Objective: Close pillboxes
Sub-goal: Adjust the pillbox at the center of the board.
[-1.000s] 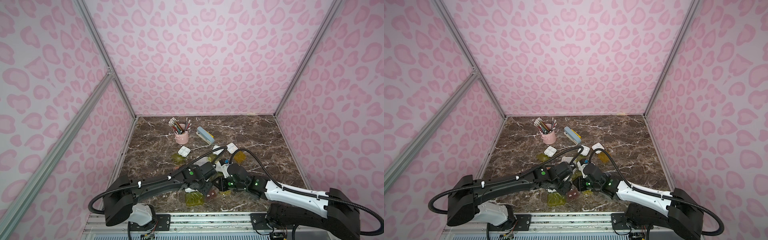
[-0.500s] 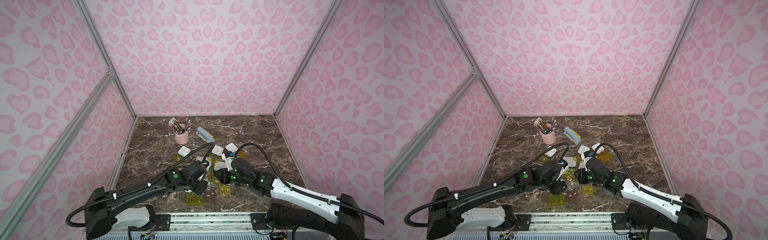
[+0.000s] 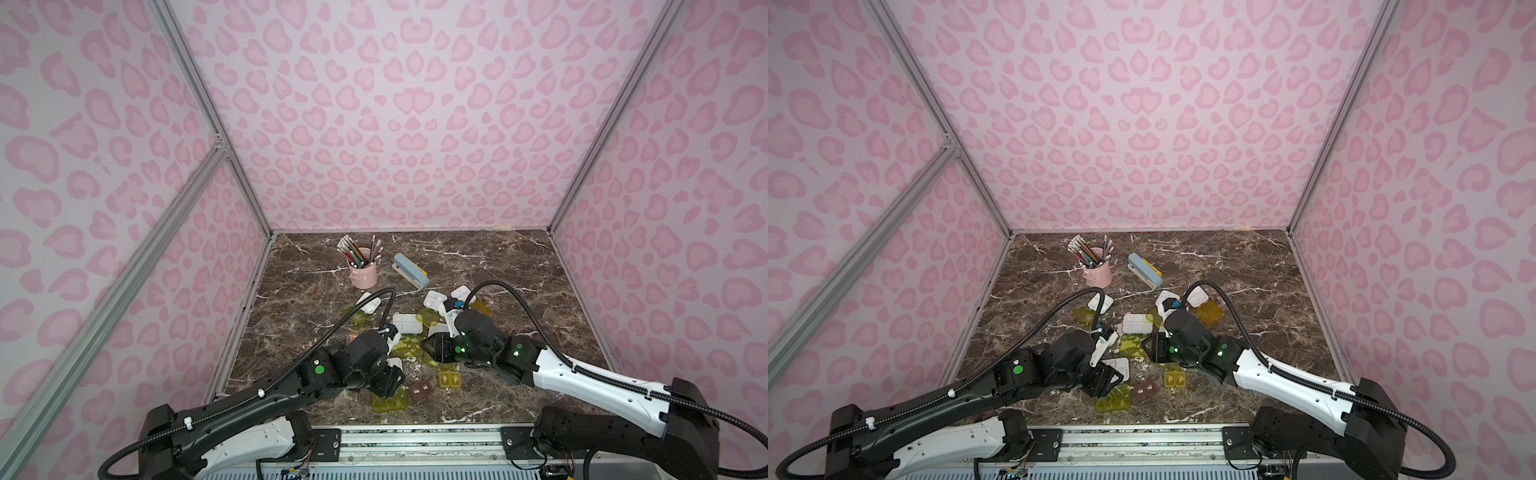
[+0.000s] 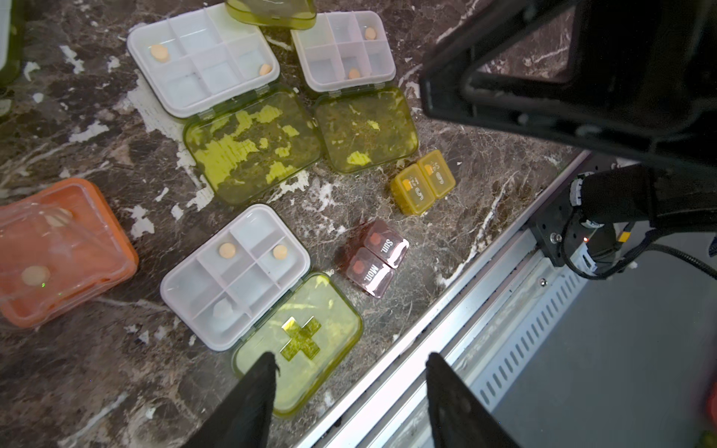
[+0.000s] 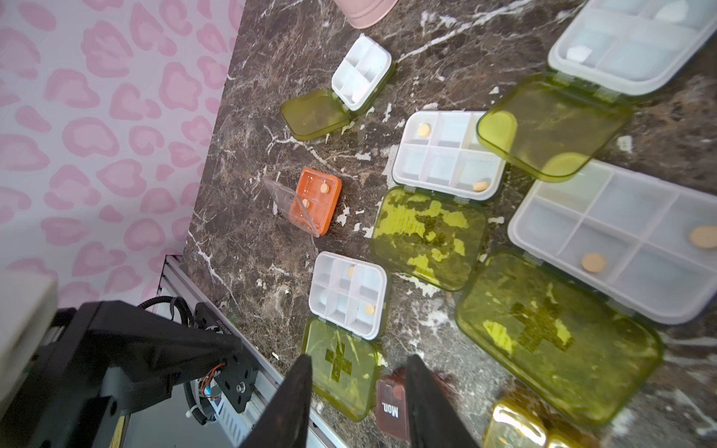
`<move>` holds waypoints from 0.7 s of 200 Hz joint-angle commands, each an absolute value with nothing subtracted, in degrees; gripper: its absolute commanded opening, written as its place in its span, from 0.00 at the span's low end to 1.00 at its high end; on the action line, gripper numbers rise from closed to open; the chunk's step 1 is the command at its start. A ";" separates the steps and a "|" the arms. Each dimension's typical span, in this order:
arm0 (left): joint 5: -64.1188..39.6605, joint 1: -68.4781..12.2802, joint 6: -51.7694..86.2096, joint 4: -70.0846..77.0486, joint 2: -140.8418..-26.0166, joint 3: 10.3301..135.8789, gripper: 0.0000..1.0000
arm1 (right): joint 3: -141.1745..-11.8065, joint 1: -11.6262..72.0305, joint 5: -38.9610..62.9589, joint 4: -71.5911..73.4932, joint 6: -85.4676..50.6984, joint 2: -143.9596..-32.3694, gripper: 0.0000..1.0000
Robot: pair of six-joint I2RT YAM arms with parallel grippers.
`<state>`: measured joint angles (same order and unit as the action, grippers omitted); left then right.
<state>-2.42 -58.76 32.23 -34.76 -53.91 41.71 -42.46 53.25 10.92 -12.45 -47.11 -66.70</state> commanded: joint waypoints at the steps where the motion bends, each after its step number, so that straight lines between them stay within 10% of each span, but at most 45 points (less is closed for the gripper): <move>1: -4.54 -55.23 38.34 -33.68 -51.56 39.15 0.68 | -42.71 53.44 15.85 -8.35 -44.79 -69.07 0.47; 59: -16.55 -40.99 44.79 -30.99 -43.08 31.00 0.90 | -40.01 53.43 22.60 -1.05 -42.47 -73.95 0.57; 140: -29.54 -27.99 44.44 -28.49 -51.13 27.90 0.91 | -32.72 57.31 26.77 9.24 -42.89 -76.38 0.59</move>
<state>-25.19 -29.41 44.91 -29.69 -49.89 28.58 -33.61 56.49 25.82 5.06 -43.53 -75.68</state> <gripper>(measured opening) 0.905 0.588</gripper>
